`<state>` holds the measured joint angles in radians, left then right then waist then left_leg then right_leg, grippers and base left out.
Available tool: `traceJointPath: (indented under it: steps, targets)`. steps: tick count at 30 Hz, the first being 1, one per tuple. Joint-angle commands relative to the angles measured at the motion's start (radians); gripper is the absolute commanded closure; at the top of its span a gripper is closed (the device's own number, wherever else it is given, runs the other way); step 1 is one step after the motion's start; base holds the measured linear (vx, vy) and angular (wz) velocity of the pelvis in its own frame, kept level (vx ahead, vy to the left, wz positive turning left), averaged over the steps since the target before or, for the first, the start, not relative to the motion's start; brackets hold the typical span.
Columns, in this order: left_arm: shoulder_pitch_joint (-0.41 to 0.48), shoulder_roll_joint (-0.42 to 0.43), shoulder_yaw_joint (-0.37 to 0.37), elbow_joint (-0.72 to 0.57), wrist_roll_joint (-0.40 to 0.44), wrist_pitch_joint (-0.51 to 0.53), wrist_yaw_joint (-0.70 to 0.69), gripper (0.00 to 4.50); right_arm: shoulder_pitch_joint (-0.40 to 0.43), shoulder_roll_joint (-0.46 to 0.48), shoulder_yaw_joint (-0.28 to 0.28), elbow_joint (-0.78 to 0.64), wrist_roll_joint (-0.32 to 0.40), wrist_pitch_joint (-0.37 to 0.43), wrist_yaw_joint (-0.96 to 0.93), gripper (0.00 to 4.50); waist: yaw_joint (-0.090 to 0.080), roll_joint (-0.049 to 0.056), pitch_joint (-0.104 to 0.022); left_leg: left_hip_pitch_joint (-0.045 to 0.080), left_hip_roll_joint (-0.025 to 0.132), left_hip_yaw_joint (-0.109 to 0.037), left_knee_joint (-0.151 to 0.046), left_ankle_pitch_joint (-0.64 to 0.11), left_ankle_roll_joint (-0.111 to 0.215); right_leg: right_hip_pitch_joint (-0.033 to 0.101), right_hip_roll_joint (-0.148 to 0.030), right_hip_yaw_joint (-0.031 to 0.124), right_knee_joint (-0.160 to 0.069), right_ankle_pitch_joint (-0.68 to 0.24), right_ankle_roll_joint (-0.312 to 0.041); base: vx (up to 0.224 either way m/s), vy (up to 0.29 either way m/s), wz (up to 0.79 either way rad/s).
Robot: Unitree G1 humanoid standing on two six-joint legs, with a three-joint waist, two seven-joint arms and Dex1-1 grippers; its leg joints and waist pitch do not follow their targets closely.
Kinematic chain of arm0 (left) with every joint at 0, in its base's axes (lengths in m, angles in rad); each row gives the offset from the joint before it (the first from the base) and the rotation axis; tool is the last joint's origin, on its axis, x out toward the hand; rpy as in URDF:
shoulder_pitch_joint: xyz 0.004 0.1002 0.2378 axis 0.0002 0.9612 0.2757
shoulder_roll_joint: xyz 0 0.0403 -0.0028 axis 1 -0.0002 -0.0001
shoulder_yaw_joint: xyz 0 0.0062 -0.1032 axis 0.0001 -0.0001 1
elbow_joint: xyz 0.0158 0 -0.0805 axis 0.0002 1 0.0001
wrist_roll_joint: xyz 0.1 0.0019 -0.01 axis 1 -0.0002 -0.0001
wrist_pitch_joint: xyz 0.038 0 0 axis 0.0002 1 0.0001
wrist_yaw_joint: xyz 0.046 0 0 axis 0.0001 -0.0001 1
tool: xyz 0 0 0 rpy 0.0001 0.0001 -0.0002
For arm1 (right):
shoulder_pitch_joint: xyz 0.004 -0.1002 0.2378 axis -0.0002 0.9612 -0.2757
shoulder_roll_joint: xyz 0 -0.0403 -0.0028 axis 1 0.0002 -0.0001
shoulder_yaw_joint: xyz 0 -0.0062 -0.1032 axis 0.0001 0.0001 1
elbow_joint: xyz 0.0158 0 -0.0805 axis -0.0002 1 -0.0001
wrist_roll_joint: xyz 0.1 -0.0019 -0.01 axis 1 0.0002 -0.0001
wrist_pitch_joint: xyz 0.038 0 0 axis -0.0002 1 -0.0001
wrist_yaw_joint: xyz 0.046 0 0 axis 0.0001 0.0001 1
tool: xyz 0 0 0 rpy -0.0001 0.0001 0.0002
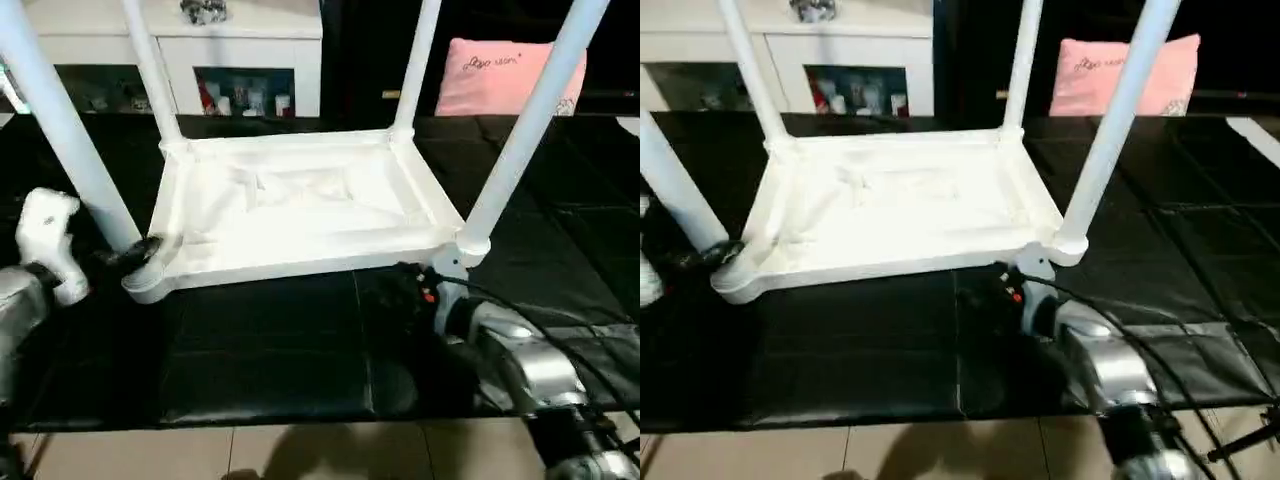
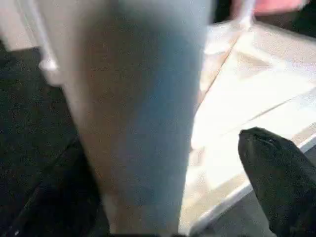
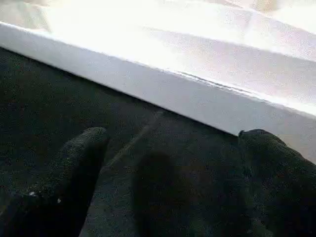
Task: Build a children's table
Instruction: Rotate table base
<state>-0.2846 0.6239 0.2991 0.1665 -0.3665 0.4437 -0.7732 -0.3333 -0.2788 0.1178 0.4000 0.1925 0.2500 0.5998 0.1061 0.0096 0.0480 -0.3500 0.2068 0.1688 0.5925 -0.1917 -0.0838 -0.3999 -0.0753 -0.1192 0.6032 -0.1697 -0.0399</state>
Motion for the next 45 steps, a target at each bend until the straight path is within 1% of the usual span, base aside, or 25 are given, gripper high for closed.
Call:
traceJointPath:
  steps: [1,5,6,8,9,10,13,14,15,16,18,19,20,23,25,26,28,30,32,33,35,39,40,41,45]
  targets:
    - [-0.016,-0.007,-0.027,-0.032,-0.041,0.024,-0.046,0.07,-0.017,0.001,0.001,0.017,-0.028,-0.013,-0.025,0.00,0.001,0.021,-0.060,0.006,0.023,-0.010,-0.075,-0.238,-0.004,0.051,-0.072,0.064,-0.071,-0.248,-0.163,0.000,0.000,0.00]
    - [-0.014,-0.014,-0.029,-0.103,-0.171,0.135,-0.141,0.07,-0.044,0.025,0.008,0.065,-0.055,-0.032,-0.056,0.00,0.003,0.023,-0.060,0.006,0.024,-0.007,-0.075,-0.247,-0.010,0.051,-0.072,0.064,-0.069,-0.247,-0.170,0.000,0.000,0.00]
    - [-0.014,-0.014,-0.029,-0.103,-0.171,0.135,-0.141,0.07,-0.044,0.025,0.008,0.065,-0.055,-0.032,-0.056,0.00,0.004,0.023,-0.059,0.006,0.024,-0.008,-0.076,-0.255,-0.012,0.051,-0.072,0.064,-0.071,-0.257,-0.169,0.000,0.000,0.00]
    - [0.018,-0.001,-0.039,-0.174,-0.251,0.205,-0.205,0.07,-0.063,0.037,0.013,0.107,-0.076,-0.055,-0.083,0.00,0.004,0.021,-0.059,0.007,0.026,-0.009,-0.077,-0.262,-0.018,0.052,-0.076,0.064,-0.067,-0.272,-0.172,0.000,0.000,0.00]
    - [0.036,0.009,-0.048,-0.207,-0.280,0.233,-0.234,0.07,-0.072,0.043,0.014,0.126,-0.082,-0.066,-0.092,0.00,0.002,0.021,-0.057,0.005,0.025,-0.008,-0.079,-0.264,-0.016,0.051,-0.073,0.064,-0.071,-0.280,-0.170,0.000,0.000,0.00]
    - [0.078,0.036,-0.079,-0.278,-0.326,0.273,-0.294,0.07,-0.085,0.052,0.015,0.147,-0.087,-0.079,-0.102,0.00,0.001,0.021,-0.057,0.005,0.025,-0.009,-0.078,-0.265,-0.017,0.051,-0.072,0.065,-0.070,-0.282,-0.170,0.000,0.000,0.00]
    - [0.101,0.052,-0.101,-0.316,-0.347,0.294,-0.323,0.07,-0.091,0.057,0.016,0.154,-0.089,-0.084,-0.107,0.00,-0.005,0.019,-0.056,0.004,0.025,-0.007,-0.080,-0.258,-0.010,0.051,-0.068,0.066,-0.068,-0.268,-0.173,0.000,0.000,0.00]
    - [0.134,0.064,-0.145,-0.385,-0.378,0.325,-0.347,0.07,-0.108,0.069,0.022,0.171,-0.095,-0.098,-0.108,0.00,-0.008,0.018,-0.055,0.003,0.025,-0.007,-0.079,-0.257,-0.009,0.052,-0.070,0.066,-0.065,-0.269,-0.172,0.000,0.000,0.00]
    - [0.142,0.057,-0.164,-0.416,-0.388,0.339,-0.344,0.07,-0.119,0.077,0.024,0.182,-0.100,-0.106,-0.109,0.00,-0.013,0.015,-0.053,-0.001,0.025,-0.008,-0.081,-0.262,-0.009,0.055,-0.071,0.066,-0.067,-0.294,-0.167,0.000,0.000,0.00]
    - [0.146,0.052,-0.174,-0.433,-0.394,0.347,-0.341,0.07,-0.125,0.082,0.025,0.190,-0.104,-0.111,-0.110,0.00,-0.013,0.017,-0.051,0.002,0.024,-0.007,-0.080,-0.270,-0.009,0.052,-0.070,0.066,-0.072,-0.319,-0.161,0.000,0.000,0.00]
    - [0.143,0.039,-0.192,-0.450,-0.398,0.355,-0.332,0.07,-0.136,0.090,0.029,0.198,-0.108,-0.115,-0.109,0.00,-0.018,0.015,-0.048,0.001,0.020,-0.006,-0.079,-0.280,-0.009,0.052,-0.068,0.066,-0.078,-0.368,-0.141,0.000,0.000,0.00]
    - [0.134,0.017,-0.211,-0.458,-0.395,0.359,-0.316,0.07,-0.151,0.099,0.034,0.211,-0.113,-0.122,-0.109,0.00,-0.022,0.010,-0.048,0.000,0.021,-0.006,-0.080,-0.279,-0.010,0.053,-0.068,0.066,-0.079,-0.386,-0.131,0.000,0.000,0.00]
    - [0.124,-0.002,-0.224,-0.460,-0.390,0.360,-0.303,0.07,-0.163,0.107,0.038,0.220,-0.117,-0.126,-0.107,0.00,-0.021,0.012,-0.048,0.003,0.020,-0.006,-0.078,-0.281,-0.012,0.050,-0.070,0.067,-0.082,-0.408,-0.123,0.000,0.000,0.00]
    - [0.116,-0.016,-0.236,-0.465,-0.391,0.366,-0.288,0.07,-0.176,0.115,0.040,0.236,-0.123,-0.136,-0.107,0.00,-0.024,0.010,-0.049,0.002,0.020,-0.006,-0.077,-0.272,-0.012,0.051,-0.069,0.067,-0.082,-0.417,-0.109,0.000,0.000,0.00]
    - [0.084,-0.066,-0.288,-0.464,-0.374,0.362,-0.263,0.07,-0.210,0.136,0.051,0.275,-0.135,-0.156,-0.105,0.00,-0.026,0.008,-0.050,0.003,0.019,-0.006,-0.076,-0.263,-0.008,0.050,-0.066,0.067,-0.082,-0.404,-0.112,0.000,0.000,0.00]
    - [0.084,-0.066,-0.288,-0.464,-0.374,0.362,-0.263,0.07,-0.210,0.136,0.051,0.275,-0.135,-0.156,-0.105,0.00,-0.027,0.010,-0.050,0.003,0.020,-0.006,-0.075,-0.265,-0.012,0.049,-0.066,0.067,-0.081,-0.400,-0.118,0.000,0.000,0.00]
    - [0.046,-0.124,-0.348,-0.470,-0.375,0.360,-0.239,0.07,-0.242,0.158,0.056,0.312,-0.144,-0.172,-0.101,0.00,-0.027,0.012,-0.053,0.006,0.021,-0.006,-0.075,-0.260,-0.015,0.048,-0.065,0.067,-0.078,-0.373,-0.125,0.000,0.000,0.00]
    - [0.015,-0.180,-0.395,-0.468,-0.370,0.358,-0.220,0.07,-0.261,0.177,0.055,0.338,-0.151,-0.182,-0.100,0.00,-0.029,0.009,-0.055,0.000,0.021,-0.006,-0.074,-0.242,-0.017,0.054,-0.065,0.069,-0.072,-0.321,-0.139,0.000,0.000,0.00]
    - [0.002,-0.206,-0.421,-0.462,-0.359,0.351,-0.216,0.07,-0.266,0.186,0.058,0.345,-0.153,-0.184,-0.101,0.00,-0.034,0.005,-0.058,-0.005,0.019,-0.005,-0.072,-0.216,-0.011,0.060,-0.066,0.069,-0.068,-0.281,-0.147,0.000,0.000,0.00]
    - [-0.011,-0.232,-0.447,-0.454,-0.345,0.346,-0.208,0.07,-0.271,0.195,0.063,0.353,-0.155,-0.187,-0.098,0.00,-0.036,0.008,-0.058,-0.006,0.019,-0.006,-0.071,-0.210,-0.010,0.060,-0.066,0.069,-0.066,-0.271,-0.151,0.000,0.000,0.00]
    - [-0.040,-0.290,-0.488,-0.423,-0.311,0.328,-0.178,0.07,-0.280,0.213,0.071,0.368,-0.160,-0.194,-0.098,0.00,-0.044,0.005,-0.057,-0.007,0.017,-0.003,-0.068,-0.200,0.001,0.060,-0.065,0.068,-0.072,-0.270,-0.154,0.000,0.000,0.00]
    - [-0.080,-0.355,-0.513,-0.353,-0.247,0.274,-0.122,0.07,-0.292,0.232,0.073,0.396,-0.172,-0.212,-0.101,0.00,-0.051,0.001,-0.056,-0.010,0.016,-0.004,-0.067,-0.215,0.006,0.062,-0.066,0.066,-0.077,-0.327,-0.136,0.000,0.000,0.00]
    - [-0.101,-0.380,-0.515,-0.311,-0.206,0.234,-0.084,0.07,-0.297,0.238,0.071,0.412,-0.179,-0.224,-0.103,0.00,-0.053,0.002,-0.056,-0.009,0.015,-0.004,-0.066,-0.216,0.008,0.061,-0.065,0.065,-0.080,-0.341,-0.128,0.000,0.000,0.00]
    - [-0.101,-0.380,-0.515,-0.311,-0.206,0.234,-0.084,0.07,-0.297,0.238,0.071,0.412,-0.179,-0.224,-0.103,0.00,-0.054,-0.001,-0.057,-0.007,0.016,-0.004,-0.066,-0.218,0.009,0.059,-0.065,0.064,-0.080,-0.349,-0.125,0.000,0.000,0.00]
    - [-0.153,-0.409,-0.483,-0.210,-0.132,0.160,-0.014,0.07,-0.300,0.232,0.057,0.440,-0.190,-0.244,-0.112,0.00,-0.054,-0.001,-0.059,-0.007,0.017,-0.005,-0.065,-0.206,0.017,0.059,-0.064,0.064,-0.077,-0.323,-0.127,0.000,0.000,0.00]
